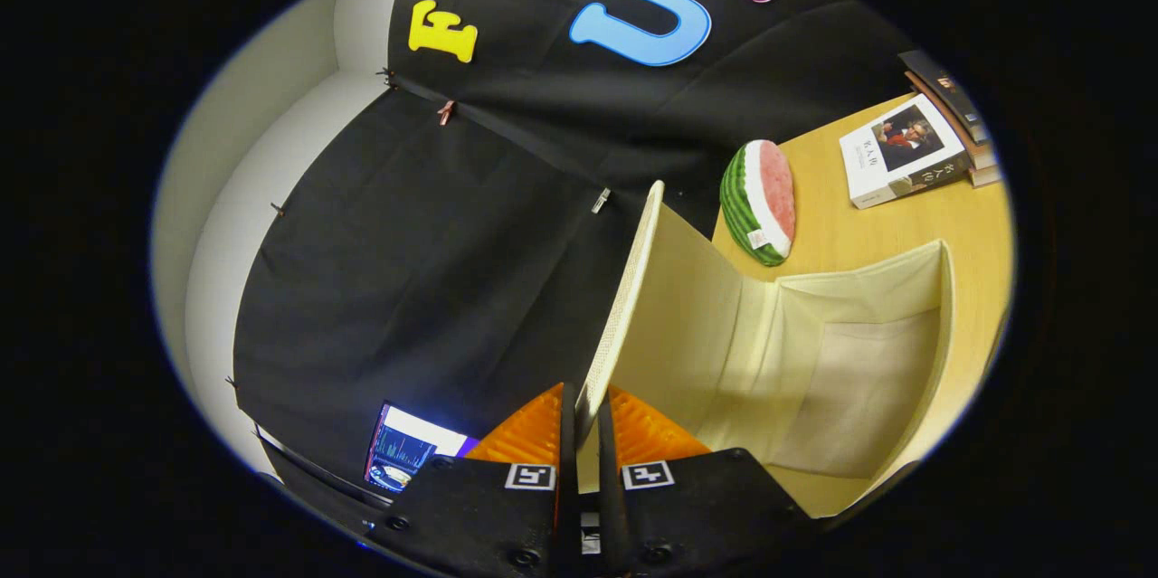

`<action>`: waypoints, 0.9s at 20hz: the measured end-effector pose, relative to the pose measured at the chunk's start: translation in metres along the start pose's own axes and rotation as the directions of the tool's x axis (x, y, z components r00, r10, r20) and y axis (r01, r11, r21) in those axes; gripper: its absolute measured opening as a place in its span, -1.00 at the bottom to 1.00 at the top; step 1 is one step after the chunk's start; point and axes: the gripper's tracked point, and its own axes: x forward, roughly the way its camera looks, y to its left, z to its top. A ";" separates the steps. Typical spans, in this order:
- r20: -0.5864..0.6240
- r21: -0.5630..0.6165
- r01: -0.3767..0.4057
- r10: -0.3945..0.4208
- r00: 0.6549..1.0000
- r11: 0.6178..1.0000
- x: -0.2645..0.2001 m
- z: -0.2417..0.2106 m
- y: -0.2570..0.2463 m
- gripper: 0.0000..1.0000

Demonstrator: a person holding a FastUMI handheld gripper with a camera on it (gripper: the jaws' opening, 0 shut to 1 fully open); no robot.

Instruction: Open the storage box then place both shoes into the box .Put the left shoe in first, then the right shoe, with the right side of both shoes facing outward in a uniform manner.

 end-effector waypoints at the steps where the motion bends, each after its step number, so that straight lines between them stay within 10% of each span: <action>1: -0.010 -0.012 -0.002 0.002 1.000 1.000 0.010 -0.003 0.001 -0.69; 6: -0.057 -0.027 0.011 -0.013 0.998 1.000 0.035 -0.021 0.001 -0.25; 10: -0.071 -0.054 0.040 -0.044 0.997 0.998 0.039 -0.034 -0.008 0.85; 18: 0.073 -0.179 0.148 -0.136 0.988 0.973 -0.035 -0.009 -0.035 0.93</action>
